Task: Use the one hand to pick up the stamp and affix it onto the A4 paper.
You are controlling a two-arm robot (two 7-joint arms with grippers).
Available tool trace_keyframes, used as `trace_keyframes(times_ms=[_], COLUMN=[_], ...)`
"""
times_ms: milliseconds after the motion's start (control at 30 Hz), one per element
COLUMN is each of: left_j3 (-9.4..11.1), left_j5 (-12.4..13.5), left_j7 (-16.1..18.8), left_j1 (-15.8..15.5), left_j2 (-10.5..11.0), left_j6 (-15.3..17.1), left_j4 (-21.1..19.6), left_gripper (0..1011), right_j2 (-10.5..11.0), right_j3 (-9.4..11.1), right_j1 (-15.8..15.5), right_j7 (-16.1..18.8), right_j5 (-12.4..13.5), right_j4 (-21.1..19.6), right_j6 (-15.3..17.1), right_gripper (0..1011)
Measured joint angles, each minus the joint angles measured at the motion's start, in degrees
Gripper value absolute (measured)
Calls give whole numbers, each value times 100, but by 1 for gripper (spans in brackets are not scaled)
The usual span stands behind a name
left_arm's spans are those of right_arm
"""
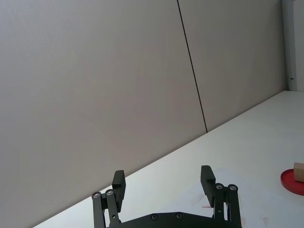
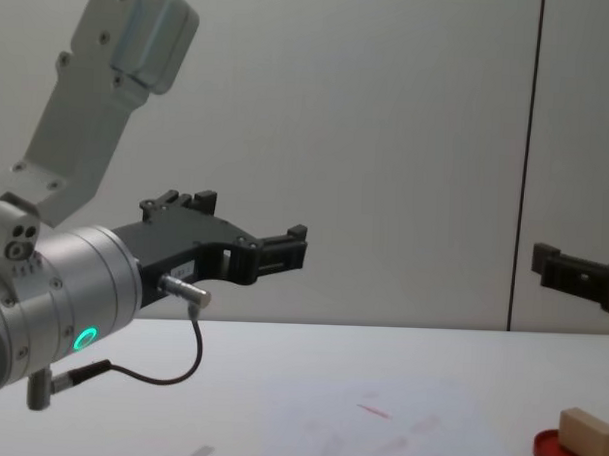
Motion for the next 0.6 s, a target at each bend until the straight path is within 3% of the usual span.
trace_keyframes(times_ms=[600], left_j3=[0], left_j5=[0], left_j7=[0], left_j1=[0], left_j2=[0], left_j6=[0], left_j4=[0], left_gripper=[1002], right_j2=[0], right_j3=[-2], right_j1=[0], right_j7=[4], right_j5=[-2], right_j4=[1], right_j6=[1], right_gripper=[1001])
